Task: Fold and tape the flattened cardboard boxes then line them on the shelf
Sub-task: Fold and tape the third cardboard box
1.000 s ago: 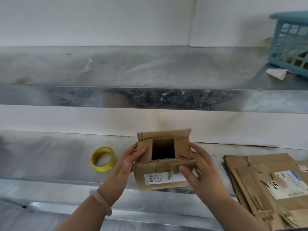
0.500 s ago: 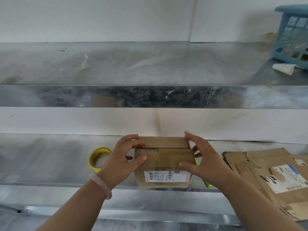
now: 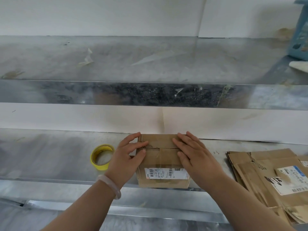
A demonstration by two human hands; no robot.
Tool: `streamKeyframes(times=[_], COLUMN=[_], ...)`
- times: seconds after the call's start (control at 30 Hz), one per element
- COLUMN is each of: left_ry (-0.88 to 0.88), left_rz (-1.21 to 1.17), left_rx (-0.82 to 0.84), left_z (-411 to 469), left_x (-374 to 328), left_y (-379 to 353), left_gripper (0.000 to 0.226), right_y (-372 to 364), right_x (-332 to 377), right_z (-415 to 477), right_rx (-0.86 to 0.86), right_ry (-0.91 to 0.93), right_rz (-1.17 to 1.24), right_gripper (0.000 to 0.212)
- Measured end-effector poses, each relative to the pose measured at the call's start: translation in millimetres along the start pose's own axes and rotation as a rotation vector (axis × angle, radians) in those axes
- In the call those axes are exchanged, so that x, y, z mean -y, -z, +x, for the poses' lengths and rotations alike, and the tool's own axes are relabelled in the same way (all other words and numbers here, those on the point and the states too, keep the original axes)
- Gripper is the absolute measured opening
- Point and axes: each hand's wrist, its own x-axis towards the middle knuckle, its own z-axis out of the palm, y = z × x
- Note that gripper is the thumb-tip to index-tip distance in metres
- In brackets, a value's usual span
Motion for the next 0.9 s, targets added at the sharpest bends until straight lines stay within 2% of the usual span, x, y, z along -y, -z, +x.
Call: streamKeyframes(times=[0.07,0.13,0.17,0.23,0.33,0.43,0.47,0.57,0.67,0.8,0.9], left_ry=[-0.010,0.025,0.102,0.211,0.253,0.255,0.253,0.254,0.186,0.167,0.177], left_rz=[-0.001,-0.081,-0.168,-0.159,0.105,-0.023,-0.107,-0.235,-0.046,0.003,-0.040], left_rx=[0.065,0.114,0.090,-0.021,-0.137,-0.184,-0.165,-0.001,0.132,0.061,0.027], left_z=[1,0,-2,-9,-21,-21,-18,-1,11,8,0], left_x=[2,12,19,41,69,49,36,-1,-13,-7,-5], left_y=[9,20,27,42,58,52,46,18,-8,-15,-12], left_gripper=[0.022,0.027,0.030,0.028,0.014,0.021,0.025,0.058,0.054,0.045,0.039], right_y=[-1,-1,-1,-3,-3,-3,-4,-8,-12,-17,-19], right_x=[-2,-5,-5,-4,-1,1,1,1,5,11,16], right_z=[0,0,1,2,2,2,3,3,2,-3,-13], right_rx=[-0.013,-0.021,-0.026,-0.041,-0.040,-0.048,-0.042,-0.030,-0.046,-0.119,-0.195], right_ry=[0.005,0.005,0.006,0.002,-0.018,-0.022,-0.030,-0.066,-0.133,-0.291,-0.329], right_rz=[-0.010,-0.028,-0.039,-0.048,-0.043,-0.016,0.000,0.106,0.252,0.418,0.491], right_gripper=[0.065,0.070,0.069,0.067,0.064,0.063,0.058,0.049,0.046,0.043,0.037])
